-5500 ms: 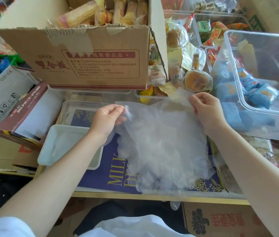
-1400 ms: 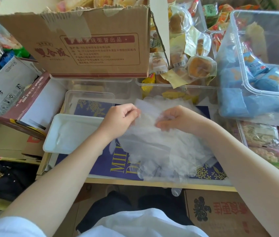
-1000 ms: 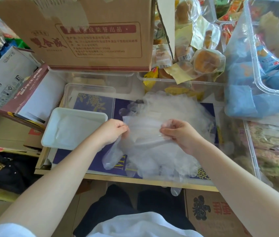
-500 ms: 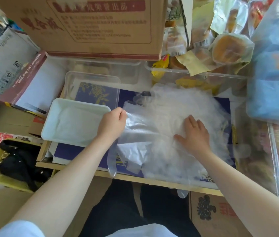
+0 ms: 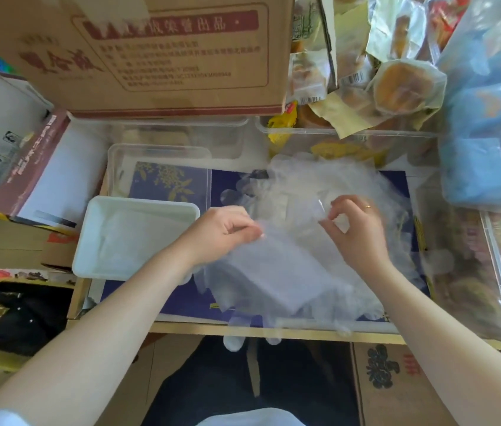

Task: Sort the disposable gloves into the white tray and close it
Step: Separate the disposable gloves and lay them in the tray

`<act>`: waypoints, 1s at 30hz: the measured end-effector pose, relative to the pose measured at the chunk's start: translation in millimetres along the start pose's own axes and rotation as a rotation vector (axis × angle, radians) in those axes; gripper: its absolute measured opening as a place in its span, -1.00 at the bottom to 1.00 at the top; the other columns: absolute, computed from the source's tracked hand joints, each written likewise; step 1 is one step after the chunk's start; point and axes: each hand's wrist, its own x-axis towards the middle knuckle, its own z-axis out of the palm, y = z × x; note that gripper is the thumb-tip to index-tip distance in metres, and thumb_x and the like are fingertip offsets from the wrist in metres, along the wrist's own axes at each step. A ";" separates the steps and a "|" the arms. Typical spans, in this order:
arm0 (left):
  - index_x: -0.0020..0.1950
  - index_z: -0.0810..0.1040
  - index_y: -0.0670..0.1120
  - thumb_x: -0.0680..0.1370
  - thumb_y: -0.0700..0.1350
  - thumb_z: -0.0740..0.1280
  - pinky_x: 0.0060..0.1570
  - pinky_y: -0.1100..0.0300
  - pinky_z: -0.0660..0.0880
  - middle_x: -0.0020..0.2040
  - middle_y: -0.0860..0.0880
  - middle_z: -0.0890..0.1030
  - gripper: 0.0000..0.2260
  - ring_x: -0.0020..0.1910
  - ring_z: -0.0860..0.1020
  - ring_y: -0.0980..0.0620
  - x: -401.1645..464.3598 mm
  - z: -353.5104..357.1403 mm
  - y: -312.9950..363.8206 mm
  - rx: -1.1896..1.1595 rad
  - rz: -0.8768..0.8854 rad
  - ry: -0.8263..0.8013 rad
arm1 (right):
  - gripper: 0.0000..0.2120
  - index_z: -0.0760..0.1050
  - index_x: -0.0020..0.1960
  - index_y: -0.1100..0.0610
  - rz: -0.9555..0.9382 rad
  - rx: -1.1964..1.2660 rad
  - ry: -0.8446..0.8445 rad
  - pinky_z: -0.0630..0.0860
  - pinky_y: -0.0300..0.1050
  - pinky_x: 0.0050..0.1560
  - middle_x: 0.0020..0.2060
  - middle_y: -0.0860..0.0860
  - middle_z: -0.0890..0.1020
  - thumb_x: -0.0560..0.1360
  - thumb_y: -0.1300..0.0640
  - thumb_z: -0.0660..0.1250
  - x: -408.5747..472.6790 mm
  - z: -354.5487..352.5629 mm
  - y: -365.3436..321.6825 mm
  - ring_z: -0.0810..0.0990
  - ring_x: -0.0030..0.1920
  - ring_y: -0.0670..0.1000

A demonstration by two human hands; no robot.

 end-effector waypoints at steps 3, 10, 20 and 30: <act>-0.15 0.68 0.12 0.48 0.11 0.34 0.17 0.45 0.31 0.29 0.25 0.41 -0.85 0.23 0.41 0.32 3.4 -1.7 14.7 0.006 0.145 -0.029 | -0.79 0.47 -0.22 0.15 -0.084 0.058 -0.034 0.22 -0.01 0.10 0.14 0.14 0.53 0.34 0.18 0.51 1.6 -8.2 -23.9 0.40 0.20 0.24; -0.08 0.69 -0.13 0.51 0.00 0.34 0.12 0.48 0.31 0.17 0.17 0.51 -0.77 0.11 0.45 0.38 13.2 -11.8 16.2 0.060 0.308 -0.085 | -0.74 0.37 -0.19 0.10 -0.175 0.034 -0.119 0.25 -0.03 0.12 0.21 0.13 0.51 0.37 0.22 0.48 4.1 -4.8 -47.2 0.50 0.14 0.16; -0.18 0.66 -0.22 0.48 -0.06 0.29 -0.10 0.45 0.37 -0.18 0.16 0.56 -0.74 -0.15 0.51 0.34 25.8 -28.4 -13.9 0.113 0.244 0.140 | -0.54 0.27 0.20 -0.03 0.405 0.693 -0.037 0.45 -0.18 0.03 -0.21 -0.07 0.53 0.43 0.17 0.43 20.6 1.0 -67.7 0.54 -0.12 -0.08; -0.13 0.67 -0.16 0.54 -0.19 0.33 -0.02 0.43 0.35 0.09 0.09 0.49 -0.86 -0.03 0.49 0.25 30.4 -47.3 -12.4 0.109 0.155 0.222 | -0.86 0.54 -0.10 0.20 0.403 0.293 0.082 0.33 -0.24 -0.27 -0.19 0.01 0.55 0.52 0.12 0.33 58.4 -10.6 -76.9 0.43 -0.25 -0.08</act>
